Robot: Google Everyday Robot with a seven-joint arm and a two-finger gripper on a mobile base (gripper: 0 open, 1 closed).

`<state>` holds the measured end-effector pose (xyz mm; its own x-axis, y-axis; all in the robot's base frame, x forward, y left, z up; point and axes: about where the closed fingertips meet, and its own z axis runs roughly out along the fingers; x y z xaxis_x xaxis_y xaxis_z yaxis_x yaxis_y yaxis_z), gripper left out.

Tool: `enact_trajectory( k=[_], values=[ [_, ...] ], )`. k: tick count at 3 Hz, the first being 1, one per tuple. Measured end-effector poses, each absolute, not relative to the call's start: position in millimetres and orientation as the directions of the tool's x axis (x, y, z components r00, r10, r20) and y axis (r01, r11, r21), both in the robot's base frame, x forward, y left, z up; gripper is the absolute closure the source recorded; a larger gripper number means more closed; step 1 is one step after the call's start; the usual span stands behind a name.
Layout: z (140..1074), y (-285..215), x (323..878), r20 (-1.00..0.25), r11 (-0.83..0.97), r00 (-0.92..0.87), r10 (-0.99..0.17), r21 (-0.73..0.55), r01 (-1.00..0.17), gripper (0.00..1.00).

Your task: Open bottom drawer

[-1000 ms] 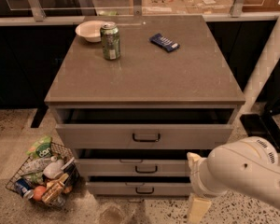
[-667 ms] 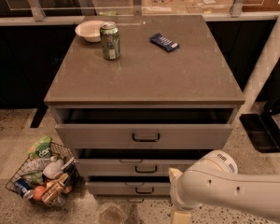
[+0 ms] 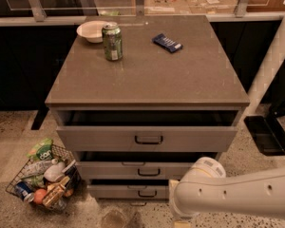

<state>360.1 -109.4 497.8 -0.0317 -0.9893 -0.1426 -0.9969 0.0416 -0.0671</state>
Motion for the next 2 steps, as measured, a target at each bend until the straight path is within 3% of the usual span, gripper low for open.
enact_trajectory(
  k=[2],
  values=[
    [416.0, -111.7, 345.6, -0.029, -0.083, 0.082, -0.996, 0.036, -0.996, 0.00]
  ],
)
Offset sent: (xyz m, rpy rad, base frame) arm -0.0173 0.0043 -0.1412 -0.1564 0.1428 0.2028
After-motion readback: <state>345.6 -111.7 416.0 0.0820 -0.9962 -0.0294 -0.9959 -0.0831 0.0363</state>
